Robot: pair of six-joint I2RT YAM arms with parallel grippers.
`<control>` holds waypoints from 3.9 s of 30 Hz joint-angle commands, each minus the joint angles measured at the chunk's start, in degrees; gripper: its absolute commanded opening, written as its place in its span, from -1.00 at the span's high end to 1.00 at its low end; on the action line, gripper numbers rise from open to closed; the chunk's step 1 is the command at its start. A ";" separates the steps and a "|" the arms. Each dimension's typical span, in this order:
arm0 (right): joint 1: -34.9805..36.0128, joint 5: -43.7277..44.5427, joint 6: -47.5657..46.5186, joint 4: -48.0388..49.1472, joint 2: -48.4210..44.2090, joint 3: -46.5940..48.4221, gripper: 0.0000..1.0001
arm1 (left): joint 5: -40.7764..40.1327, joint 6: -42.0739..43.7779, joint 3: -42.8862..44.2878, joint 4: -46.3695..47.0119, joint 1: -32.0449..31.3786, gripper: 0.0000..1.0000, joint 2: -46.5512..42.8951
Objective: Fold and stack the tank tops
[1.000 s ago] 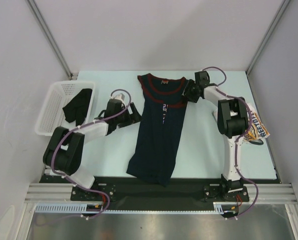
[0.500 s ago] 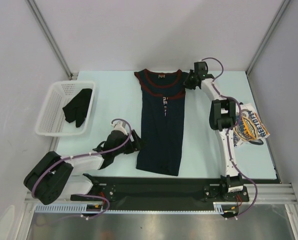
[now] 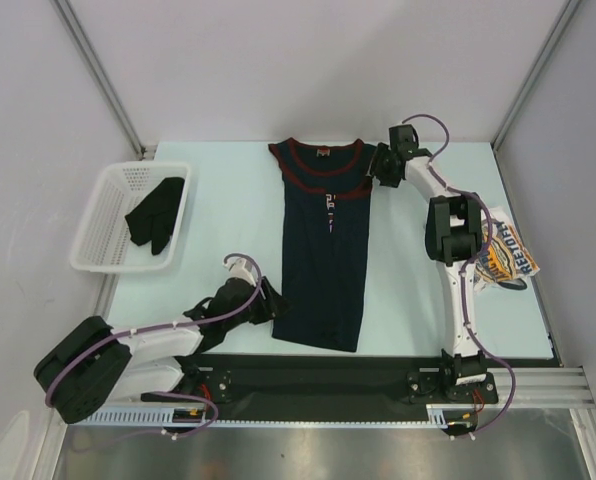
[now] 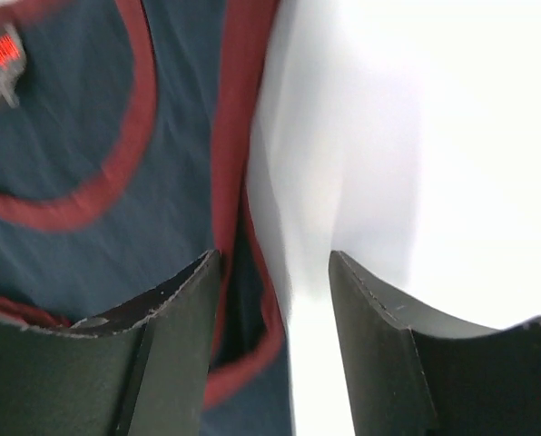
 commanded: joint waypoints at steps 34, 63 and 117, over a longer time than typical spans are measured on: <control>16.14 2.95 -10.02 -5.96 -2.06 4.47 -0.16 | -2.72 -5.15 -10.85 -10.27 -7.47 0.99 -5.52; 16.32 5.67 -8.27 -2.53 -11.63 -5.19 1.00 | -5.10 -7.88 -14.62 -21.79 -9.05 0.17 -19.51; 10.78 8.31 -3.78 -2.09 -16.56 -15.39 0.95 | -2.46 -12.62 -16.73 -21.70 -13.01 0.99 -22.39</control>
